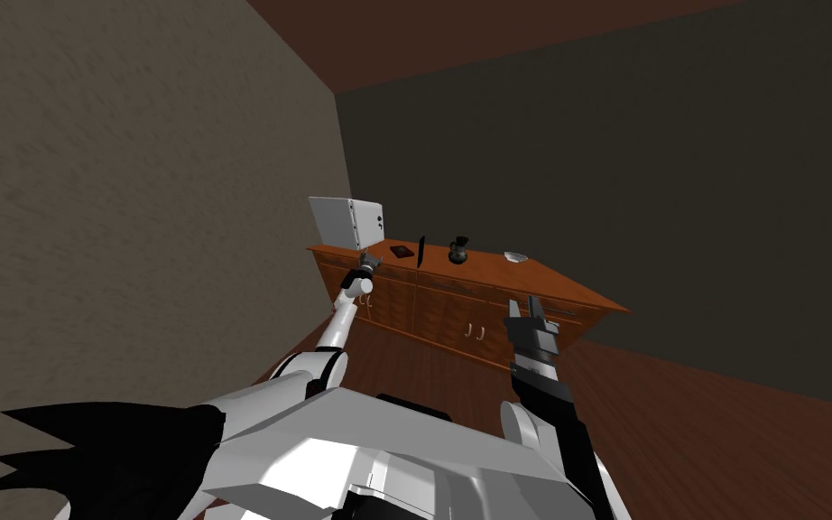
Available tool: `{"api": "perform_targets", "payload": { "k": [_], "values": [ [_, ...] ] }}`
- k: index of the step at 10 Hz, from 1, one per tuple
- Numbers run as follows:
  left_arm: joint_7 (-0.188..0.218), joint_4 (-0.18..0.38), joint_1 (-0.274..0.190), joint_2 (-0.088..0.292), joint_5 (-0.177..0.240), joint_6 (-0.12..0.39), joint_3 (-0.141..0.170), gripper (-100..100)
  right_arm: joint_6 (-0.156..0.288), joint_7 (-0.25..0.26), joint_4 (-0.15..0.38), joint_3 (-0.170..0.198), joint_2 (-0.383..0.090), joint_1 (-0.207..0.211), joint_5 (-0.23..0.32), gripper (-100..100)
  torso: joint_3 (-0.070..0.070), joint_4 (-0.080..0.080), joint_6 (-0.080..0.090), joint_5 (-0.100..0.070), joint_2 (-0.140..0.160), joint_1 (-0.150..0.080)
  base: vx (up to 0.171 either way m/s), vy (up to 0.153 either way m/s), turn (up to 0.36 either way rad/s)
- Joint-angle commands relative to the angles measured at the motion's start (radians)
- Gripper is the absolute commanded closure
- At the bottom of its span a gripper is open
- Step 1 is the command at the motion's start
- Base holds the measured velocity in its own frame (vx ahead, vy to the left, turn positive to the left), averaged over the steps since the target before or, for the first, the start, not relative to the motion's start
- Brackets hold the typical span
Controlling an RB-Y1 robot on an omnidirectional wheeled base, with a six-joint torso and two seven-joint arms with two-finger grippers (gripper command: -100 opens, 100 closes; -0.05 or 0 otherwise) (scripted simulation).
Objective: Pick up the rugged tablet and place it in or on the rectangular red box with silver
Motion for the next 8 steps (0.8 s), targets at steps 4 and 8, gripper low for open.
{"api": "perform_targets", "payload": {
  "k": [4,8],
  "values": [
    [0.010,0.115,-0.098,-0.018,0.051,0.044,0.041,-100,0.000,0.000,0.000,0.000,0.000,0.000,0.000,0,0.000,0.000,0.000,0.000,-0.001,-0.001,0.002,-0.054,0.020],
    [0.023,0.258,-0.224,-0.036,0.120,0.089,0.091,-100,0.000,0.000,0.000,0.000,0.000,0.000,0.000,0,-0.001,-0.001,0.000,0.000,-0.002,-0.002,0.022,-0.072,0.020]
  ]
}}
